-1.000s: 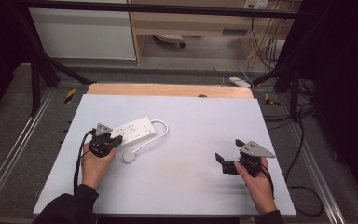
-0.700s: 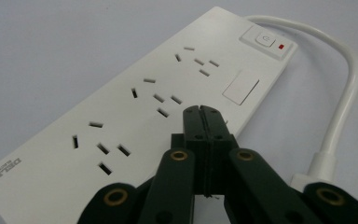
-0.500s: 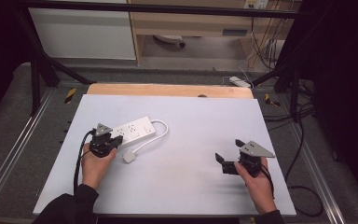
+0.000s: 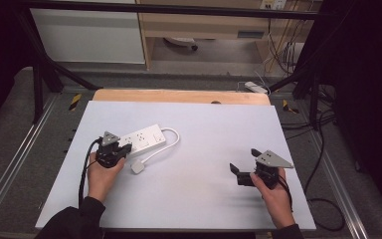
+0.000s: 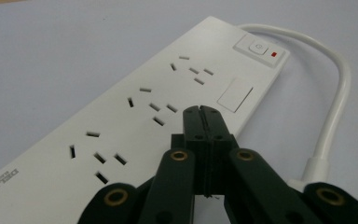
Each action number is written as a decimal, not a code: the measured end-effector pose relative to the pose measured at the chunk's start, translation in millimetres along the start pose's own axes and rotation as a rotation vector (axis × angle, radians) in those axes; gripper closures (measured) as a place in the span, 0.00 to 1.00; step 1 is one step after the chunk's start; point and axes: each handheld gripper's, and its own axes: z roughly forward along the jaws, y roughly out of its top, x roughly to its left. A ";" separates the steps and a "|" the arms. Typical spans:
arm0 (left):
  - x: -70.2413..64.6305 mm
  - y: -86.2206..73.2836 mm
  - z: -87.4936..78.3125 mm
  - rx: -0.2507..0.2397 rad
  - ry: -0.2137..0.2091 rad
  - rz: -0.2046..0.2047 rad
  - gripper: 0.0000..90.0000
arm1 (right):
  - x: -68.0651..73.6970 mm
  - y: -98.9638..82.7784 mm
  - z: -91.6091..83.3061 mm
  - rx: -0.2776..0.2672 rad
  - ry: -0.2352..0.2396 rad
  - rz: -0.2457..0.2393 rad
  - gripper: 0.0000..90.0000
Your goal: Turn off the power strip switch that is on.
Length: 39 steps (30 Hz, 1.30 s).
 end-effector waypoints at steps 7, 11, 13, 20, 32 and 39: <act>-0.7 2.1 -3.6 -0.053 -0.002 0.008 1.00 | -0.1 0.0 -0.1 -0.001 0.000 0.000 0.05; -1.2 2.4 -3.0 -0.068 0.001 0.016 0.94 | 0.0 0.0 0.0 0.000 0.000 0.000 0.05; -1.7 2.9 -3.4 -0.078 0.000 0.017 0.91 | 0.1 0.0 0.0 0.000 0.000 0.000 0.05; -3.1 4.7 -5.7 -0.122 -0.012 0.012 0.80 | 0.2 0.0 0.0 0.001 0.001 0.000 0.04; -9.7 11.5 -8.7 -0.192 -0.030 0.007 0.34 | 0.1 -0.1 0.0 0.002 0.002 -0.002 0.04; -15.9 17.7 -12.4 -0.199 -0.017 0.005 0.13 | 0.1 0.0 0.0 0.001 0.002 0.001 0.04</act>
